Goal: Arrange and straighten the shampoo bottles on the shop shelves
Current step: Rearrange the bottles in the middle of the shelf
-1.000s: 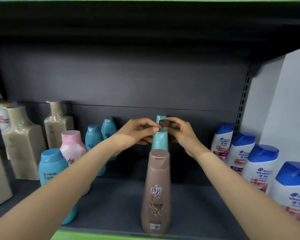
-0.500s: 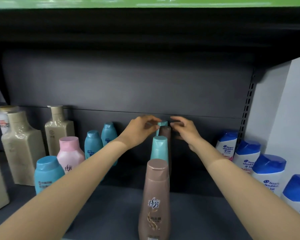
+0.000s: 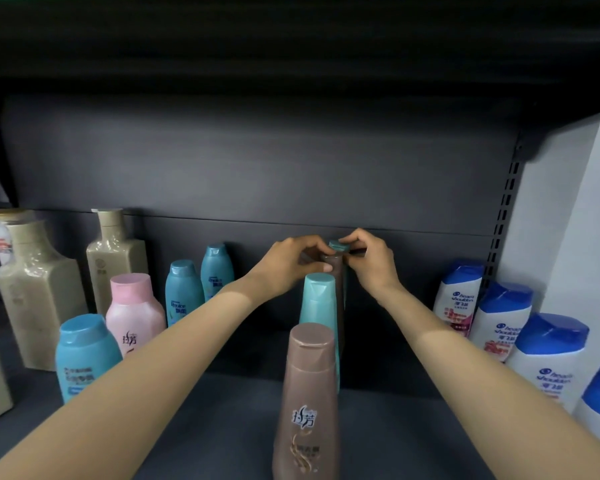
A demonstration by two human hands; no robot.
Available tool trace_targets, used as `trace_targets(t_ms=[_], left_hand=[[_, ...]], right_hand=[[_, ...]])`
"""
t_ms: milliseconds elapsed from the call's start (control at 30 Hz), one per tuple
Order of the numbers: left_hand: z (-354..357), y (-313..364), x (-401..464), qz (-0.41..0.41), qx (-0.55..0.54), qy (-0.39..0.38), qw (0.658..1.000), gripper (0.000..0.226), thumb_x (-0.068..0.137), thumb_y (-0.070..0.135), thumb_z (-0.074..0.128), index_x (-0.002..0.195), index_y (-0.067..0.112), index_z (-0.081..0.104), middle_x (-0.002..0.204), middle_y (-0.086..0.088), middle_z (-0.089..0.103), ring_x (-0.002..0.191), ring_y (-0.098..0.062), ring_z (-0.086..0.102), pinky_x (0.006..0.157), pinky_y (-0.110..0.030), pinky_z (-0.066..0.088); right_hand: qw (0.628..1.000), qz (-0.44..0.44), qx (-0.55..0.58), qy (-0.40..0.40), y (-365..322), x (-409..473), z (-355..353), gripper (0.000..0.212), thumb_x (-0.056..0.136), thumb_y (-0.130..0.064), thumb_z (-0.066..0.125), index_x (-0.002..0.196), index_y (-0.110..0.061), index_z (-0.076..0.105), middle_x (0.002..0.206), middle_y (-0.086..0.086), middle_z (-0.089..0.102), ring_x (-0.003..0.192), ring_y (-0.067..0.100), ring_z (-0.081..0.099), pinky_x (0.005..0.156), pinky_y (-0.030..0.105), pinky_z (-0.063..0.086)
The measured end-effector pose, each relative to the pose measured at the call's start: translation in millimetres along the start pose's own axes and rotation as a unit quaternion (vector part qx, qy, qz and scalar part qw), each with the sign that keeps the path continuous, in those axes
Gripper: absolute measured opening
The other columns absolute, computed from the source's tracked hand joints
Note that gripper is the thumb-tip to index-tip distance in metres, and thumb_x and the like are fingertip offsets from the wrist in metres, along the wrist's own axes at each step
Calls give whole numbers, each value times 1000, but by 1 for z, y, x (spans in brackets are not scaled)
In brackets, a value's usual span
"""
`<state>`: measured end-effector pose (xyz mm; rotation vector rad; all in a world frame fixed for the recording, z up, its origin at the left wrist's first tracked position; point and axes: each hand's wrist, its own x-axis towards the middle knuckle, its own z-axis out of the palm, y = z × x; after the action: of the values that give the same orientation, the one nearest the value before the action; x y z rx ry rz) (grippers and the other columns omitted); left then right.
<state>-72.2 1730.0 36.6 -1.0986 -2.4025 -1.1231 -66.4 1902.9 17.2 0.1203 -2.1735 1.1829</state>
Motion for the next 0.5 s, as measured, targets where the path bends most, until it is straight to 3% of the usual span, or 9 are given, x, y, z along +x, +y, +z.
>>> trace_targets(t_ms=[133, 233, 367, 500], left_hand=[[2, 3, 4, -2, 3, -4, 1000, 16, 82, 17, 71, 98, 16, 66, 87, 14, 63, 82, -8, 60, 71, 0, 39], [3, 2, 5, -4, 9, -6, 1000, 16, 82, 18, 70, 97, 17, 65, 88, 14, 62, 83, -12, 62, 72, -2, 40], [0, 3, 6, -19, 11, -18, 1000, 17, 81, 19, 71, 97, 22, 63, 96, 3, 65, 89, -20, 64, 82, -21, 47], [-8, 11, 5, -34, 4, -5, 999, 18, 81, 18, 71, 96, 19, 63, 91, 2, 64, 84, -14, 62, 72, -14, 44]], right_hand=[[998, 31, 26, 39, 3, -2, -11, 17, 76, -3, 74, 89, -11, 67, 88, 2, 66, 83, 11, 59, 68, 10, 42], [996, 45, 50, 65, 3, -7, -19, 20, 75, -3, 73, 88, -17, 68, 82, -3, 64, 82, 11, 59, 73, 18, 46], [994, 57, 46, 84, -7, -16, -33, 21, 76, -6, 72, 90, -21, 70, 79, -8, 62, 82, 13, 60, 81, 28, 48], [994, 50, 36, 90, -25, -31, -53, 18, 76, -8, 73, 89, -20, 71, 80, -5, 64, 80, 12, 60, 78, 28, 49]])
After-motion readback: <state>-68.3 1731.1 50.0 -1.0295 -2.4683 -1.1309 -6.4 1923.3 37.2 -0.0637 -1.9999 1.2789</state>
